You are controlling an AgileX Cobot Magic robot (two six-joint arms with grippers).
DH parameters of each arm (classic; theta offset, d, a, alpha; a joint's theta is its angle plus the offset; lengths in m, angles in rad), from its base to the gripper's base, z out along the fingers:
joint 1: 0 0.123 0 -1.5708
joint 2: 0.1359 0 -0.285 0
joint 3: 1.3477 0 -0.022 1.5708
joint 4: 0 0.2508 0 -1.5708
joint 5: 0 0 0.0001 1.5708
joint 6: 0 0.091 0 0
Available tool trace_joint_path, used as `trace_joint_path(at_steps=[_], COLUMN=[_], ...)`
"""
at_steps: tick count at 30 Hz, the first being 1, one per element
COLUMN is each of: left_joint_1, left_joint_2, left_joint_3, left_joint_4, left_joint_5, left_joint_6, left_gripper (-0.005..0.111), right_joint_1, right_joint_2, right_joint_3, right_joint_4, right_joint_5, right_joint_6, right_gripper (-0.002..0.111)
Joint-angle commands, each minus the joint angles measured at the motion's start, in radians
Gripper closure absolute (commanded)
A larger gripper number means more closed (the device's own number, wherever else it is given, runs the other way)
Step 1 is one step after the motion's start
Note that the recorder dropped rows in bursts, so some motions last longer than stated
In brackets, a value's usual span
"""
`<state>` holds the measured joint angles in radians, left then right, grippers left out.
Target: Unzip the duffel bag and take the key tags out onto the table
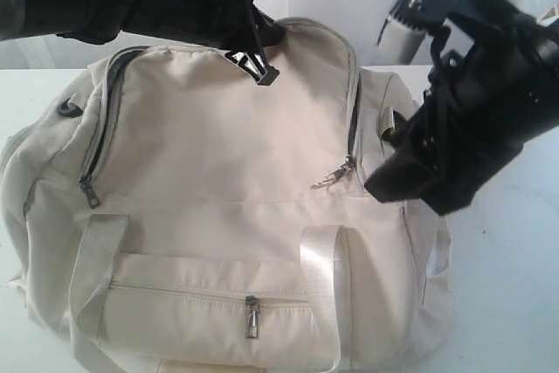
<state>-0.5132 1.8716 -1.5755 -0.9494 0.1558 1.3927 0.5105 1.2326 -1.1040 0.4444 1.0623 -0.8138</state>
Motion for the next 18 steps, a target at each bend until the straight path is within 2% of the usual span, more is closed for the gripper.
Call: trace_joint_path(at_steps=[1, 4, 9, 13, 18], left_joint_1=[0.001, 0.001, 0.001, 0.001, 0.001], left_joint_2=[-0.029, -0.049, -0.103, -0.161, -0.225], left_joint_3=[-0.008, -0.008, -0.008, -0.008, -0.008], left_joint_4=[-0.022, -0.019, 0.030, 0.197, 0.408], left_joint_5=[0.009, 0.067, 0.251, 0.408, 0.649], left_joint_6=[-0.010, -0.008, -0.037, -0.173, -0.347], left_gripper=[0.107, 0.107, 0.107, 0.107, 0.107], right_joint_1=[-0.001, -0.001, -0.001, -0.001, -0.001], right_joint_2=[-0.072, -0.100, -0.113, -0.113, -0.113], right_joint_3=[0.002, 0.002, 0.002, 0.002, 0.002], right_joint_4=[-0.001, -0.022, -0.150, -0.287, -0.311], right_joint_5=[-0.195, -0.324, -0.524, -0.621, -0.643], right_joint_6=[0.038, 0.053, 0.174, 0.279, 0.298], right_gripper=[0.038, 0.038, 0.038, 0.038, 0.038])
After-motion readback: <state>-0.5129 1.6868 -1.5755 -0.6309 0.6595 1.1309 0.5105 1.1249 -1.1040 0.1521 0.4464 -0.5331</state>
